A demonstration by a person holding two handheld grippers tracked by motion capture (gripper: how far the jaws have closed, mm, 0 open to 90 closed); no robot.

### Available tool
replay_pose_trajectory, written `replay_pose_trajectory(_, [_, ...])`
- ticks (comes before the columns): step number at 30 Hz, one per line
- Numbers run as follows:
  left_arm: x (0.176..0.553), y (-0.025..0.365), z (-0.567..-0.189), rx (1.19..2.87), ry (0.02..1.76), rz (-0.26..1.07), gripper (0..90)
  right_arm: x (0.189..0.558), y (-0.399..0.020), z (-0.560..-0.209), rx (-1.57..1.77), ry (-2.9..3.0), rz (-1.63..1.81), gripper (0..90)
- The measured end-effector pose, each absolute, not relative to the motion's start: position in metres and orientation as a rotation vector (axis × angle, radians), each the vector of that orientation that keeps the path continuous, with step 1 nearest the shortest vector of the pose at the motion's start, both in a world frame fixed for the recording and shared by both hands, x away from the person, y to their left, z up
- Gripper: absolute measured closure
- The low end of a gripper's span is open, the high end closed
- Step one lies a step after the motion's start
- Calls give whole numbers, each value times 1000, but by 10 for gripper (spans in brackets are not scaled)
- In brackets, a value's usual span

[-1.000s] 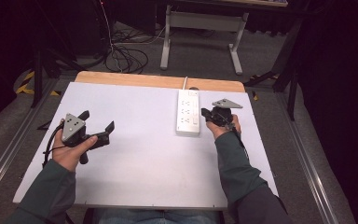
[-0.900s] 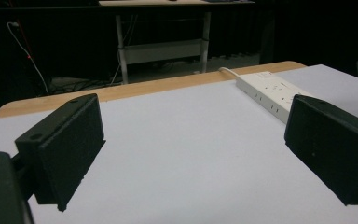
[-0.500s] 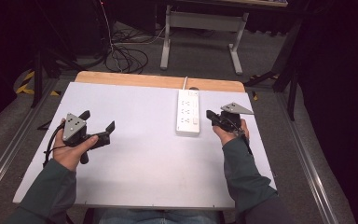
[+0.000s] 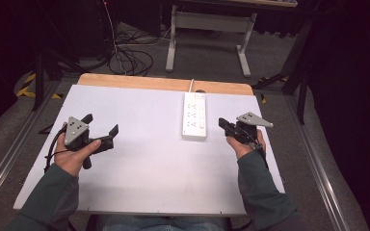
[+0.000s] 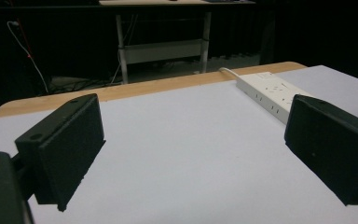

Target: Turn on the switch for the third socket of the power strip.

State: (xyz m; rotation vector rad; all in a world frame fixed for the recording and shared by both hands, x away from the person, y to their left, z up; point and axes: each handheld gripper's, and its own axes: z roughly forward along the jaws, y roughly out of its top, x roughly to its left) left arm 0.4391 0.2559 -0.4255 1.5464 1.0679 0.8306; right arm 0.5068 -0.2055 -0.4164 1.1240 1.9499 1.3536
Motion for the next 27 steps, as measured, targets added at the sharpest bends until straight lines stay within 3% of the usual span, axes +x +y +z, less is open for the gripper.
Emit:
replay_pose_trajectory(22, [439, 256, -425, 1546, 1065, 832, 53, 483, -219, -416, 1119, 1913, 1396, 900])
replay_pose_trajectory(27, [439, 256, -425, 1547, 1067, 830, 53, 478, -223, -417, 1117, 1905, 1406, 838])
